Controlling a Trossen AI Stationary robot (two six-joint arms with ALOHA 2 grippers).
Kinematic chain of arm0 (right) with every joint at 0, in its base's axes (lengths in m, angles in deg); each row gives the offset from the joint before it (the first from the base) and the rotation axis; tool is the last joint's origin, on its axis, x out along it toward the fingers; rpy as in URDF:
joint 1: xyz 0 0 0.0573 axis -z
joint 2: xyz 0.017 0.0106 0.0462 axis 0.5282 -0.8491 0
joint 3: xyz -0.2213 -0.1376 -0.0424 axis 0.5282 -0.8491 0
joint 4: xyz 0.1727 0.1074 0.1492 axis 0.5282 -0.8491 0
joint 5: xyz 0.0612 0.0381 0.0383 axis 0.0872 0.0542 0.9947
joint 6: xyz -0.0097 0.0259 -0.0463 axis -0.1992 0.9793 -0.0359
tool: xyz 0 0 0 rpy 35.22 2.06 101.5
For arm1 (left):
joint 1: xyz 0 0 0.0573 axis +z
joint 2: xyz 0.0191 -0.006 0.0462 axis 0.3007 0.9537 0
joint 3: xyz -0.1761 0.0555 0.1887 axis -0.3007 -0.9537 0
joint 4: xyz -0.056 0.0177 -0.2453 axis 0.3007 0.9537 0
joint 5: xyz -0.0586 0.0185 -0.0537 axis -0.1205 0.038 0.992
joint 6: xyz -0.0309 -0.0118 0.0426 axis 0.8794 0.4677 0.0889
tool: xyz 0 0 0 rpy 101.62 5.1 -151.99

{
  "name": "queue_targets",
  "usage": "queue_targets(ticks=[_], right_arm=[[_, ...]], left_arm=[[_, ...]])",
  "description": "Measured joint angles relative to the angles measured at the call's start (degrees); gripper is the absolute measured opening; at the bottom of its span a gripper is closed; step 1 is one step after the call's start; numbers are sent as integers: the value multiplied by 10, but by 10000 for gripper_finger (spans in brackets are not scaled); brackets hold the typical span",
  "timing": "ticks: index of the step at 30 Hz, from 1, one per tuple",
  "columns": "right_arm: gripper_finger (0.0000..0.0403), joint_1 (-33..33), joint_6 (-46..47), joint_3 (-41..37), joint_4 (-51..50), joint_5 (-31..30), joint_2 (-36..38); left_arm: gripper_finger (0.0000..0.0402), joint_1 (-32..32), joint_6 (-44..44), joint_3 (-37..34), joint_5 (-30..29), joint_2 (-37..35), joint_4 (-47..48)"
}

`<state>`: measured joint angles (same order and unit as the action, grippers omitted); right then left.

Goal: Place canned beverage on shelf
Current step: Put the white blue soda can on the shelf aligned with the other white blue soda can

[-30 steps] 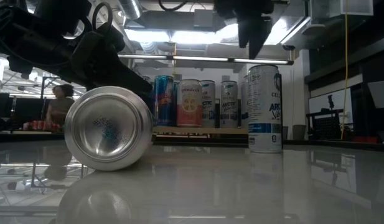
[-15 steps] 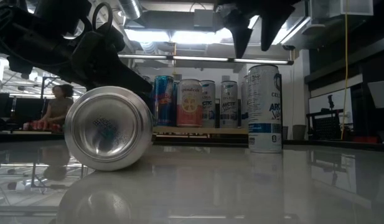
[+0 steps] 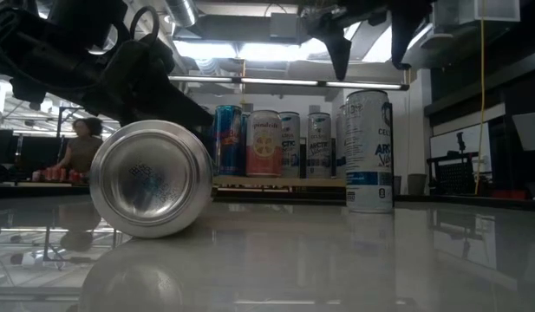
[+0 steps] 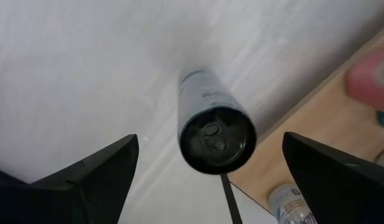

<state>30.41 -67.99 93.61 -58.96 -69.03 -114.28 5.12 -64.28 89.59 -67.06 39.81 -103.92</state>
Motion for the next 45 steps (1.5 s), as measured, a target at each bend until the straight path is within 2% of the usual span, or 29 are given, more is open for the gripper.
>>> queue_targets(ticks=[9, 19, 36, 45], right_arm=[[386, 0, -27, -6, -6, -1, 0], [386, 0, -33, -57, 40, -54, -1], [386, 0, -47, -123, 84, -55, -1], [386, 0, -39, -129, 83, -55, -1]], left_arm=[[364, 0, 3, 0, -2, 0, 0], [364, 0, 3, 0, -2, 0, 0], [364, 0, 2, 0, -3, 0, 0], [364, 0, 2, 0, -3, 0, 0]])
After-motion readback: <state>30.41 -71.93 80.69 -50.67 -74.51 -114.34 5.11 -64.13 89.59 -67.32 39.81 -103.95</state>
